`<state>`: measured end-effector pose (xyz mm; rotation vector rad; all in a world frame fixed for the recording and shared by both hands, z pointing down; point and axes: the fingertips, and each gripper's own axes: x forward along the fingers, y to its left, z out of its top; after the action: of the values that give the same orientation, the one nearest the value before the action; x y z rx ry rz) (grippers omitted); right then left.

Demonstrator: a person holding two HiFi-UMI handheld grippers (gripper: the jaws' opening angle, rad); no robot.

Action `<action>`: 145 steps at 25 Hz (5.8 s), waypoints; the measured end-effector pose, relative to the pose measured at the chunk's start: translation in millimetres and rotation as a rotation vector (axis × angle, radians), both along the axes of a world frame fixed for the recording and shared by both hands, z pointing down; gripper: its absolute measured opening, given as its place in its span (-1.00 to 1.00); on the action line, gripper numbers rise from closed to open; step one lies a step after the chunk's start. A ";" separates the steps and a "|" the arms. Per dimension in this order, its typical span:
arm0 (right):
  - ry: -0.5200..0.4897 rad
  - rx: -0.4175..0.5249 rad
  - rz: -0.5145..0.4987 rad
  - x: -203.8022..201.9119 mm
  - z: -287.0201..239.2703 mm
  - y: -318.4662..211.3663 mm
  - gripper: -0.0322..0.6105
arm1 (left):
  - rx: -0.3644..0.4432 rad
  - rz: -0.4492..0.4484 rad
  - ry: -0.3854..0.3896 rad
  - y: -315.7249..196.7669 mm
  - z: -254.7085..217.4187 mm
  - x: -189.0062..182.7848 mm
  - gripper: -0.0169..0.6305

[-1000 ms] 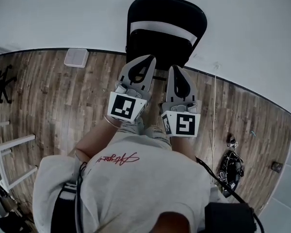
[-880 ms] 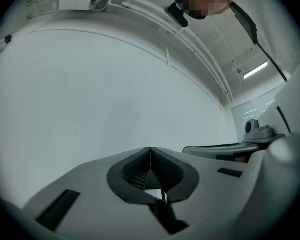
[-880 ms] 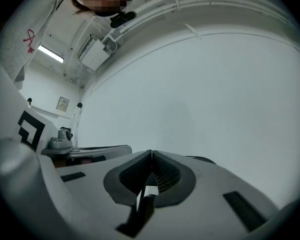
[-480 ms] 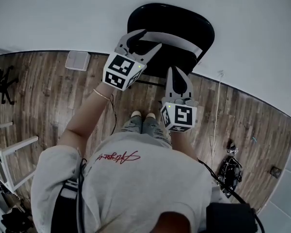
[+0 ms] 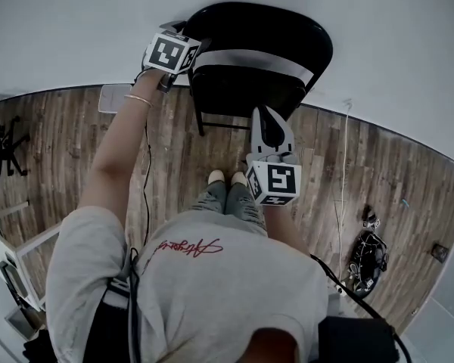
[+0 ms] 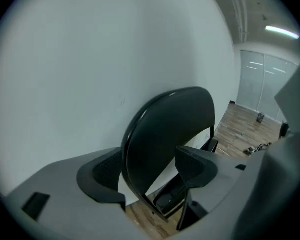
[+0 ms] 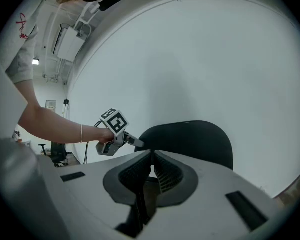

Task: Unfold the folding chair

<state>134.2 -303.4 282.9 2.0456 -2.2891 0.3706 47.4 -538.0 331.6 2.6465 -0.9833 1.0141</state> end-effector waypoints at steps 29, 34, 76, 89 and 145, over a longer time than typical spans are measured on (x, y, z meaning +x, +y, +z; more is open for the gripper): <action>-0.689 -0.369 0.399 39.5 195.0 -102.3 -0.25 | 0.006 -0.326 -0.099 -50.7 173.6 -26.9 -0.49; -0.925 -0.417 0.530 51.1 208.5 -134.8 -0.21 | 0.021 -0.331 -0.109 -49.1 173.2 -27.4 -0.75; -1.281 -0.353 0.524 -11.0 211.0 28.7 -0.51 | 0.023 -0.231 0.041 7.0 180.1 -47.3 -0.91; -1.262 -0.141 0.320 -44.7 247.3 142.5 -0.48 | 0.006 -0.217 0.085 10.1 213.7 -43.9 -0.91; -1.255 0.011 -0.094 -92.9 350.0 270.5 -0.45 | 0.300 -0.146 0.351 503.0 268.0 -84.1 -0.90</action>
<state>41.2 -32.8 632.9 1.8931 -2.8148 2.1050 -36.7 -35.0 599.6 2.7926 -1.3005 0.3746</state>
